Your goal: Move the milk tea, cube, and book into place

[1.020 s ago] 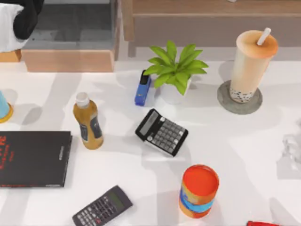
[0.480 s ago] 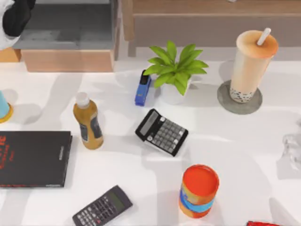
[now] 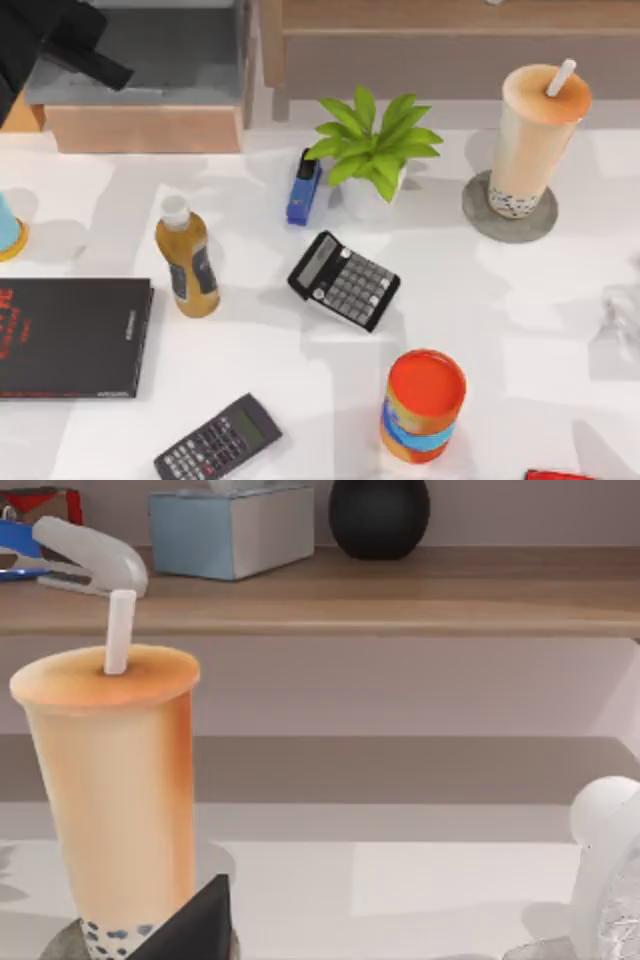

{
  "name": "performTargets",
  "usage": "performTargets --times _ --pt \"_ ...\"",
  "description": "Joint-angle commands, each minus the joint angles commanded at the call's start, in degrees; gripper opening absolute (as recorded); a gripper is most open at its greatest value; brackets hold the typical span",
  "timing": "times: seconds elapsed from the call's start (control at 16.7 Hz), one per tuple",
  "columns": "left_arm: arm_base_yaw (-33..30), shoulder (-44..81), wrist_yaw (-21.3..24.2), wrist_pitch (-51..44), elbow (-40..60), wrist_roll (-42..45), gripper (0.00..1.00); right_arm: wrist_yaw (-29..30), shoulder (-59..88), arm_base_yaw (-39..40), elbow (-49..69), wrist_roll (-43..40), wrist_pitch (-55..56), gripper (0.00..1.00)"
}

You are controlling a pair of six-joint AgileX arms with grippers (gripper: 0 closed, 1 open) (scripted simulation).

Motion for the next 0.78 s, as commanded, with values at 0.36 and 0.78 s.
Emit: performTargets --times 0.36,0.78 --pt "3.04 -18.38 2.88 -1.15 -32.04 27.59 0.00 0.00 0.00 0.00 0.00 0.00 0.00 1.00" --pt "7.28 -22.02 2.00 -0.44 -49.18 50.86 0.00 0.00 0.00 0.00 0.00 0.00 0.00 1.00"
